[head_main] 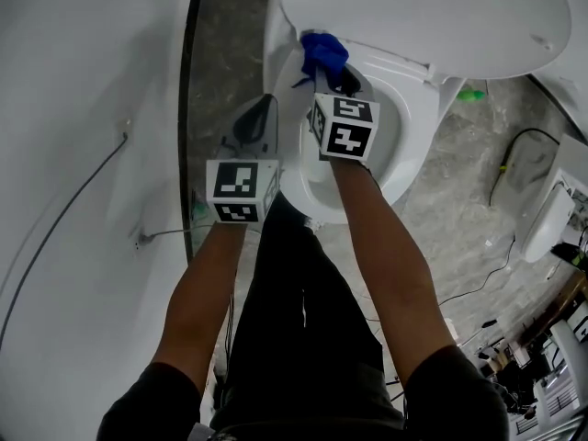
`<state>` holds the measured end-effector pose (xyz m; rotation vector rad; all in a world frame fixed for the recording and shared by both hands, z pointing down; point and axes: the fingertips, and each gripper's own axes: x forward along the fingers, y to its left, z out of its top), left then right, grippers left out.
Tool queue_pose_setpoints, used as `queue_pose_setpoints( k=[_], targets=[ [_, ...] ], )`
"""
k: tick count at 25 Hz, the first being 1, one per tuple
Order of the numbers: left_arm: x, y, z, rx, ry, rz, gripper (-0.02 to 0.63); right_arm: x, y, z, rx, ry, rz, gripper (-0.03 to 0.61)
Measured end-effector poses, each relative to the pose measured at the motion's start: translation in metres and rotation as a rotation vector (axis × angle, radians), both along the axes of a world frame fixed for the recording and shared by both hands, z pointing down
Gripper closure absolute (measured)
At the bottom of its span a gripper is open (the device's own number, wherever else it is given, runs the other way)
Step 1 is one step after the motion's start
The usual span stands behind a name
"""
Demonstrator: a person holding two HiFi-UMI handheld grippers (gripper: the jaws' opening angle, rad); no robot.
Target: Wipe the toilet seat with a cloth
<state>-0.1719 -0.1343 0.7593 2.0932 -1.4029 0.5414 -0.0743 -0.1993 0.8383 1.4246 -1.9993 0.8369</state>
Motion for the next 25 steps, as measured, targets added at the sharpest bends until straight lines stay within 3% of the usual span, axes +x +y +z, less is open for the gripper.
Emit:
queue_pose_setpoints(
  k=[4, 10, 25],
  targets=[
    [-0.001, 0.003, 0.006, -0.026, 0.018, -0.019, 0.604, 0.008, -0.001, 0.0, 0.0, 0.023, 0.01, 0.48],
    [0.009, 0.0, 0.015, -0.046, 0.007, -0.025, 0.604, 0.055, -0.002, 0.002, -0.023, 0.003, 0.111, 0.48],
    [0.083, 0.009, 0.03, -0.092, 0.019, 0.111, 0.604, 0.176, 0.036, 0.006, -0.066, 0.02, 0.322, 0.48]
  ],
)
